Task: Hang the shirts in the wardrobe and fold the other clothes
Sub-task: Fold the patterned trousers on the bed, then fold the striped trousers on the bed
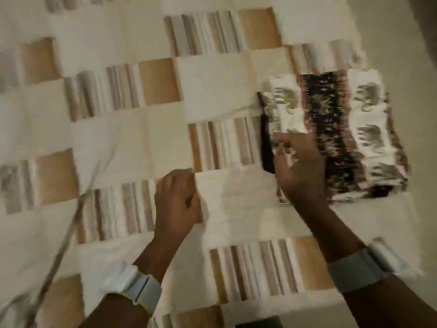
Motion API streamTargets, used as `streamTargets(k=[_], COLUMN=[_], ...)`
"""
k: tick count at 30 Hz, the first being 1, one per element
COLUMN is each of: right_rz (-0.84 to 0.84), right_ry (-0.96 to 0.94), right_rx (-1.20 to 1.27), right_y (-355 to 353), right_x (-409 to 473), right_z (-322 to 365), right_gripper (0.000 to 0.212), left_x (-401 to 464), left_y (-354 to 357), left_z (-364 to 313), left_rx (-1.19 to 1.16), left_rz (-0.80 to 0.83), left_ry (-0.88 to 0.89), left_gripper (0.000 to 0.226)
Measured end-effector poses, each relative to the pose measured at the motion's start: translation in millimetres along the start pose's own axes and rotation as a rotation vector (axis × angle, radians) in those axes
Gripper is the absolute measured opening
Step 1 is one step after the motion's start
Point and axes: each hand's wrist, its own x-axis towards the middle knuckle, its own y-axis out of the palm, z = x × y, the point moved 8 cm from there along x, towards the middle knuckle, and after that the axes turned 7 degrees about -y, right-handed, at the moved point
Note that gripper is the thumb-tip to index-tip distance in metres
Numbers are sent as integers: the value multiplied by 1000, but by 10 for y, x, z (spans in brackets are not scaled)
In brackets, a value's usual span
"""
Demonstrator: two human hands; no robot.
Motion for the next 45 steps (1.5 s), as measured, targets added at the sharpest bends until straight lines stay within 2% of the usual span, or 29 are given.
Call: streamTargets(k=[2, 4, 7, 8, 11, 15, 17, 19, 21, 23, 25, 28, 30, 32, 35, 37, 39, 42, 45], right_rz=[298, 595, 810, 821, 887, 950, 992, 1026, 1052, 1031, 978, 940, 916, 856, 832, 921, 1051, 1269, 1324], right_ry=[-127, -285, -506, -557, -505, -353, -414, -491, -555, -652, -755, -885, -904, -921, -878, -782, -597, -323, 48], right_rx=[73, -65, -233, -191, -191, -207, -142, -109, -97, -100, -166, -438, -511, -415, -296, -350, -412, -354, -115], right_y=[1002, 1814, 2533, 2848, 3176, 3536, 3866, 4181, 4520, 4924, 5298, 5880, 6061, 6074, 5968, 5882, 5642, 5140, 4165], right_x=[-376, -867, -1528, -1735, -2065, -2209, -2263, -2271, -2270, -2255, -2130, -1993, -1863, -1735, -1490, -1407, -1385, -1637, -1846], right_z=[568, 1017, 1654, 2088, 2514, 2834, 3244, 3651, 4099, 4623, 5013, 5238, 5215, 5279, 5396, 5375, 5253, 4915, 4698], right_gripper=[27, 36, 46, 49, 53, 50, 43, 40, 41, 47, 62, 83, 75, 53, 33, 35, 40, 27, 19], left_x=[-187, -377, -732, -928, -1310, -1574, -1694, -1763, -1771, -1744, -1695, -1680, -1684, -1701, -1689, -1693, -1732, -1877, -2185], left_y=[-479, -836, -1297, -1657, -2084, -2618, -2927, -3085, -3084, -3004, -2910, -2958, -2963, -2958, -2950, -2963, -3047, -3083, -2972], left_z=[648, 1164, 1964, 2452, 3230, 3766, 4235, 4654, 5031, 5256, 5238, 5131, 5112, 5127, 5129, 5162, 5075, 4887, 4348], left_rx=[141, 191, 232, 234, 202, 189, 200, 229, 177, 121, 151, 155, 151, 153, 120, 142, 148, 134, -41], left_rz=[5, 1, -59, -109, -169, -236, -308, -297, -201, -121, -86, -212, -257, -277, -309, -263, -261, -314, -256], left_ry=[-6, -19, -120, -239, -447, -570, -659, -779, -864, -886, -908, -928, -932, -924, -914, -932, -919, -907, -991], left_gripper=[52, 52, 57, 61, 66, 64, 67, 83, 107, 120, 123, 121, 120, 121, 121, 121, 112, 90, 74])
